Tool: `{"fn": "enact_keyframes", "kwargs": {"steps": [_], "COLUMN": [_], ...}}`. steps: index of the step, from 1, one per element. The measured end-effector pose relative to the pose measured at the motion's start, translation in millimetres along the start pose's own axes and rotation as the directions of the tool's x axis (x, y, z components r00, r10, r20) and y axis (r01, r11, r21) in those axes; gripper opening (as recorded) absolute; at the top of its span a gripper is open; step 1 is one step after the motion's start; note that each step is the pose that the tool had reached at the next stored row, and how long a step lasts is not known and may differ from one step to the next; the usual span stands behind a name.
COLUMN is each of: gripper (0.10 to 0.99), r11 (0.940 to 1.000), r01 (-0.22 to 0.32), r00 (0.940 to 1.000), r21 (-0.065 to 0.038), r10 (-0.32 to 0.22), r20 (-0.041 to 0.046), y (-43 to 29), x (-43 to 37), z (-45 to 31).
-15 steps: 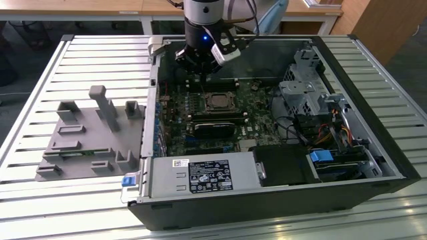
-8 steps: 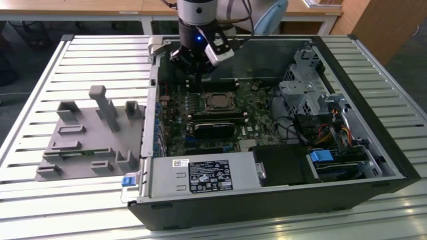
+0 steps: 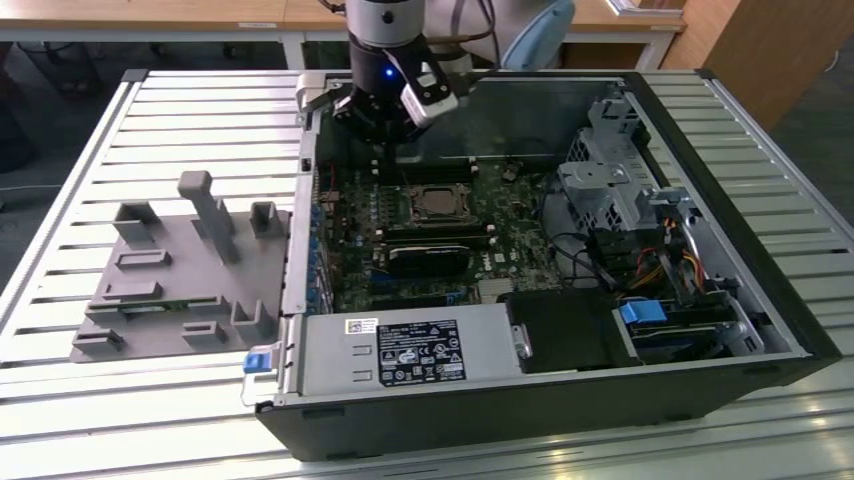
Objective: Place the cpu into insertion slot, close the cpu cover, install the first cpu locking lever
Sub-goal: 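Close the cpu cover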
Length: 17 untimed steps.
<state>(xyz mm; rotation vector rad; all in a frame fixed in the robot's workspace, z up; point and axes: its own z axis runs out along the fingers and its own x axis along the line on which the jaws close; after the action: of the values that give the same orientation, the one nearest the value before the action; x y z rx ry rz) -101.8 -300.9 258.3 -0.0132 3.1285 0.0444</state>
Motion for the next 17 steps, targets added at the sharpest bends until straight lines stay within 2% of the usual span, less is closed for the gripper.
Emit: {"fn": "enact_keyframes", "kwargs": {"steps": [6, 10, 13, 17], "gripper": [0.106, 0.106, 0.106, 0.106], "r11": [1.0000, 1.0000, 1.0000, 1.0000], "r01": [0.000, 0.001, 0.002, 0.006], "r00": [1.0000, 1.0000, 1.0000, 1.0000], "r21": [0.000, 0.000, 0.000, 0.000], "r10": [0.000, -0.001, -0.002, -0.006], "r20": [0.0000, 0.0000, 0.0000, -0.0008], "y": [8.8, 10.9, 11.7, 11.7], "x": [3.5, 2.2, -2.9, -15.1], "z": [1.7, 1.9, 2.0, 2.2]}}
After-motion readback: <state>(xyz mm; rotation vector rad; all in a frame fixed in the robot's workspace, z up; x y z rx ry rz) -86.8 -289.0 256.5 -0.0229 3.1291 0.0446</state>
